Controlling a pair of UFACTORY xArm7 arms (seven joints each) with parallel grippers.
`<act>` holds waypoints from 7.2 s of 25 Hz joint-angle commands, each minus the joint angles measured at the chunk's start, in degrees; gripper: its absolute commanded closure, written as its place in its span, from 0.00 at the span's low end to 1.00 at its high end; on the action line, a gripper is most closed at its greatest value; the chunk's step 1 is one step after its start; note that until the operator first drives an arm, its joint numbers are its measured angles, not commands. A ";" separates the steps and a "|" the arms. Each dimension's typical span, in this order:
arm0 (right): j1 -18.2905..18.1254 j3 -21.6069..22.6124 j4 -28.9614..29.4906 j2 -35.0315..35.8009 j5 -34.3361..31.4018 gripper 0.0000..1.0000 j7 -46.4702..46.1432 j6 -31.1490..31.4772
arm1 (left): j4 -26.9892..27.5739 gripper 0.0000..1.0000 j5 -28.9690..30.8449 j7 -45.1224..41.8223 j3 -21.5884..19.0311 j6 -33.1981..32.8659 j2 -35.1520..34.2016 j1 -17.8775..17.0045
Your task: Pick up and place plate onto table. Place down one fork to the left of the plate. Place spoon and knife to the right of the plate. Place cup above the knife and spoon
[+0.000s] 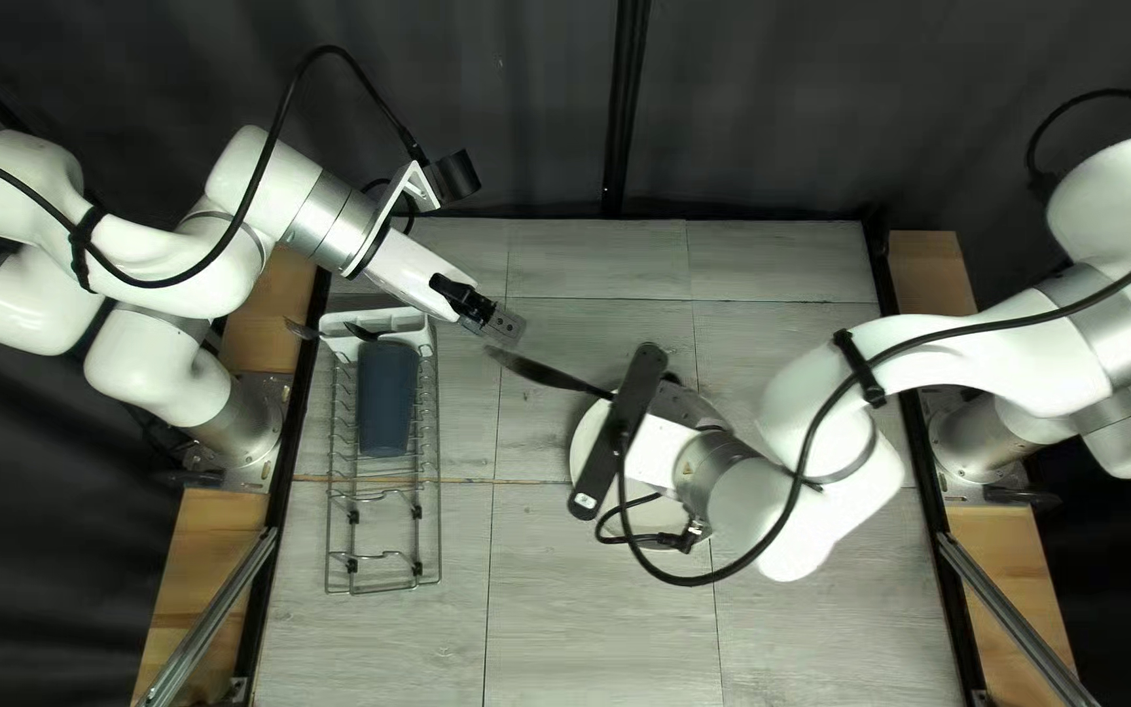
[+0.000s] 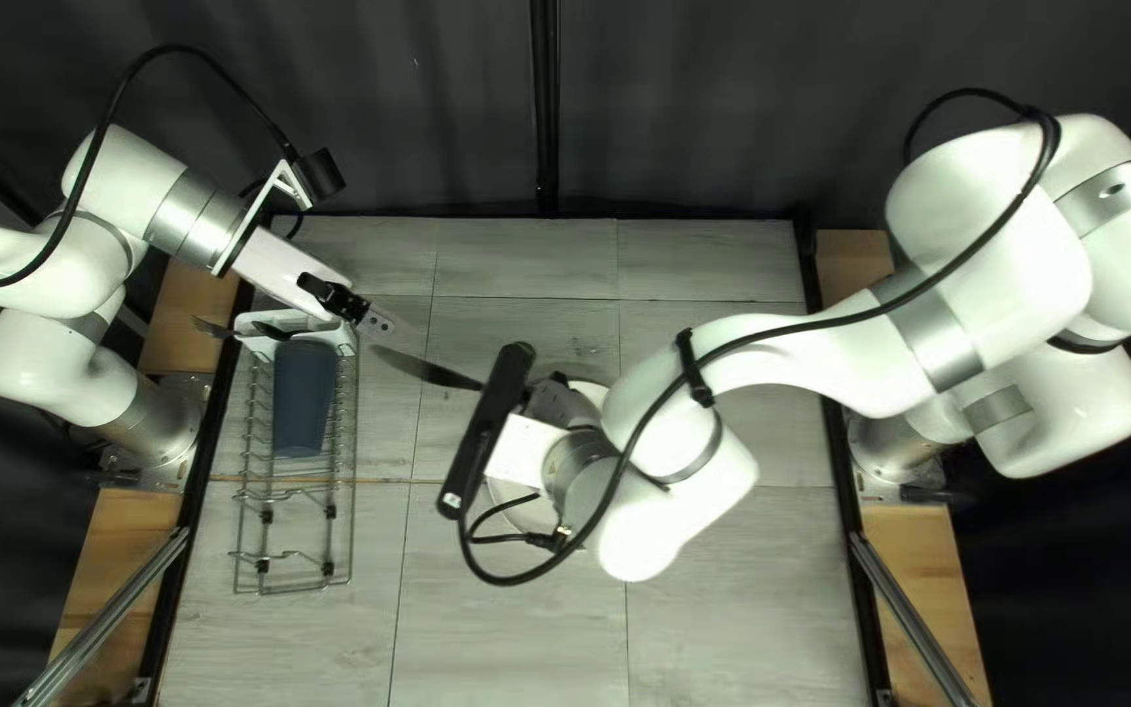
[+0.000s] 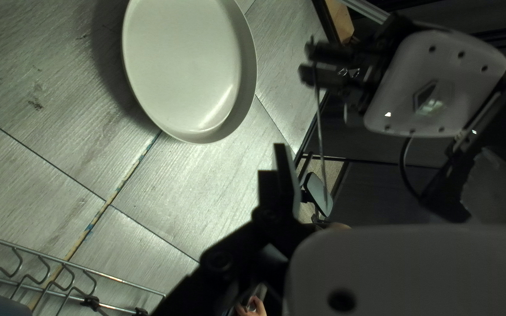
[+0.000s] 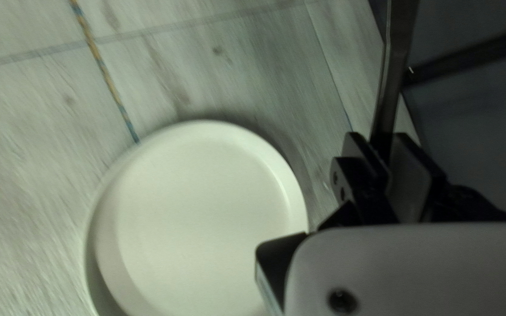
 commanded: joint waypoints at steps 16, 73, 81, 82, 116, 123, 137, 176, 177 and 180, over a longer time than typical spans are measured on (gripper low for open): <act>3.76 3.85 -2.07 -3.03 15.27 1.00 5.94 18.14 | 0.00 0.00 0.00 0.00 0.00 0.00 0.00 0.00; -2.84 -3.35 -33.87 -7.69 45.19 1.00 45.98 -29.92 | 0.00 0.00 0.00 0.00 0.00 0.00 0.00 0.00; -3.38 -4.14 -35.98 -6.12 45.97 1.00 44.73 -35.33 | 0.00 0.00 0.00 0.00 0.00 0.00 0.00 0.00; -3.44 -4.23 -36.13 -5.87 46.09 1.00 44.55 -35.81 | 0.00 0.00 0.00 0.00 0.00 0.00 0.00 0.00; 1.23 -1.23 -24.02 -27.58 39.75 0.00 26.34 0.44 | 0.00 0.00 0.00 0.00 0.00 0.00 0.00 0.00; 2.93 -5.07 -23.95 -29.36 38.91 0.00 11.37 1.98 | 0.00 0.00 0.00 0.00 0.00 0.00 0.00 0.00; 5.85 -12.10 -18.58 -50.31 32.50 0.00 -25.31 20.73 | 0.00 0.00 0.00 0.00 0.00 0.00 0.00 0.00; 5.85 -12.10 -18.58 -50.31 32.50 0.00 -25.31 20.73 | 17.65 0.00 31.54 4.40 -11.94 53.85 -4.86 15.81; 5.85 -12.10 -18.58 -50.31 32.50 0.00 -25.31 20.73 | 16.70 0.00 31.98 4.41 -12.06 55.09 -6.07 16.17; 5.85 -12.10 -18.58 -50.31 32.50 0.00 -25.31 20.73 | 13.49 0.00 31.90 9.05 -8.96 55.63 -9.42 14.84</act>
